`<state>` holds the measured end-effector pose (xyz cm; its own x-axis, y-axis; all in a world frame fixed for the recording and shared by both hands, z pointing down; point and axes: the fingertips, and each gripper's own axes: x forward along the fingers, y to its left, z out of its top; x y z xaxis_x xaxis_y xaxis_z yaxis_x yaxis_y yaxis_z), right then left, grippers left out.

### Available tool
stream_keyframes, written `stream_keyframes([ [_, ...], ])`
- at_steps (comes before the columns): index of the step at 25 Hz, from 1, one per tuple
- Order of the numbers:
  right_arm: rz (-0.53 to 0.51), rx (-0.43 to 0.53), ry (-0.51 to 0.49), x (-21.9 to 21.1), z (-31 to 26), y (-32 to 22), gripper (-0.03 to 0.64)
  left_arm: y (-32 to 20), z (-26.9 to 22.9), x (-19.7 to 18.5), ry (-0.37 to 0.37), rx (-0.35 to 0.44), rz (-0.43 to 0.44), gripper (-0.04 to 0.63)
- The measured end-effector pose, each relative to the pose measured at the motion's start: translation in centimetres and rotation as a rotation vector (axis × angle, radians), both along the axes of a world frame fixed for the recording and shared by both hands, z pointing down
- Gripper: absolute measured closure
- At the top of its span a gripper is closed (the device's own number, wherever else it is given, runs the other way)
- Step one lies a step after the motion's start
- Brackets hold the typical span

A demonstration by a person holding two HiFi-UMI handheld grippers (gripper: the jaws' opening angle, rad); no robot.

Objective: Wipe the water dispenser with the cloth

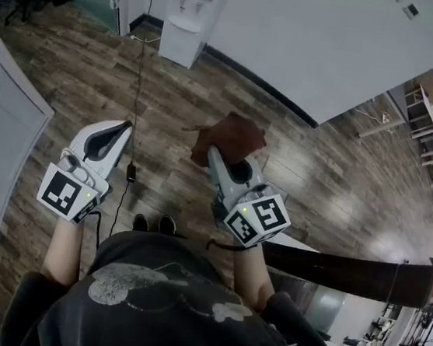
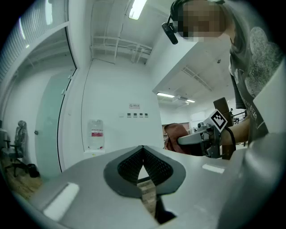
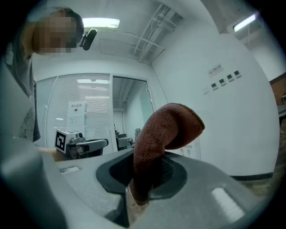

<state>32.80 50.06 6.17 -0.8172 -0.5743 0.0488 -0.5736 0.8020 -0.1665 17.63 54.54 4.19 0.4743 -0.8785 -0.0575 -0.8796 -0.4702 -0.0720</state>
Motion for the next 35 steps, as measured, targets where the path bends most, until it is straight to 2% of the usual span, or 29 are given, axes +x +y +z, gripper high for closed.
stream_keyframes([
  [14, 0.043, -0.013, 0.011, -1.5, 1.6, -0.3, 0.557, 0.1, 1.6, -1.9, 0.022, -0.006, 0.014, 0.577],
  [19, 0.071, -0.029, -0.060, -2.2, 0.7, -0.6, 0.557, -0.5, 1.7, -3.6, 0.042, -0.038, 0.014, 0.577],
  [26, 0.125, -0.083, -0.028, -2.5, 3.5, -1.9, 0.557, -2.0, 1.9, -5.8, 0.036, -0.042, 0.031, 0.577],
  [30, 0.123, -0.102, -0.009, -3.3, 5.0, -4.4, 0.555, -4.1, 3.7, -7.1, 0.039, -0.068, 0.009, 0.577],
  [35, 0.094, -0.111, -0.033, -5.3, 6.0, -11.2, 0.557, -9.2, 4.5, -9.2, 0.036, -0.089, -0.032, 0.577],
])
